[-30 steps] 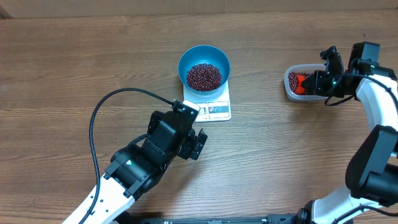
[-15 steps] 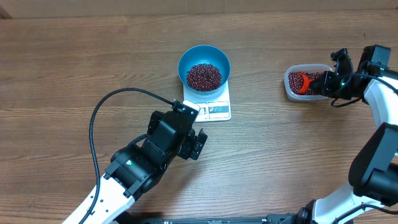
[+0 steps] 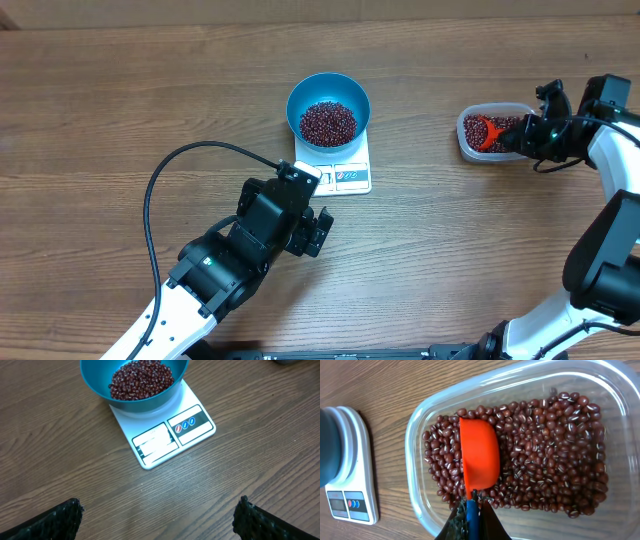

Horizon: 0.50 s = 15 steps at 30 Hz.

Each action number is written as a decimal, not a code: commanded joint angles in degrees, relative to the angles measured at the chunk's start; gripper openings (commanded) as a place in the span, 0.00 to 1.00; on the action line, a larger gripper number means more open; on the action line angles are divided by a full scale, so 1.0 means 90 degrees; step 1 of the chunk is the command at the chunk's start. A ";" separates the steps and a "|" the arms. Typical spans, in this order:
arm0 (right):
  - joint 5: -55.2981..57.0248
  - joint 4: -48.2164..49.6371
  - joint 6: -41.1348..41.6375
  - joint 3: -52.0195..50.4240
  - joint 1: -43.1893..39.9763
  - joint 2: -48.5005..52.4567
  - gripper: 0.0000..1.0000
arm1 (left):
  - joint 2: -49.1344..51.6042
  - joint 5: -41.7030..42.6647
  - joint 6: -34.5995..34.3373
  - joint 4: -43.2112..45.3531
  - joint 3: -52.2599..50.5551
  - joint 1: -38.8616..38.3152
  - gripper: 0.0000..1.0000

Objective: Scoop item into bowl and weigh 150g on scale
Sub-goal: 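Lift the filled scoop out of the tub with the right gripper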

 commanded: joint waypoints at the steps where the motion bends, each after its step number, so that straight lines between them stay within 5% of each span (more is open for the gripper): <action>1: 0.0316 -0.0068 0.0053 -0.0107 0.0066 0.0393 0.04 | 0.0044 0.0032 0.0073 0.0007 -0.0029 0.0002 1.00; 15: -0.1336 -0.0092 -0.0002 -0.0107 -0.0760 0.0393 0.04 | 0.0044 0.0032 0.0075 0.0007 -0.0029 0.0002 0.99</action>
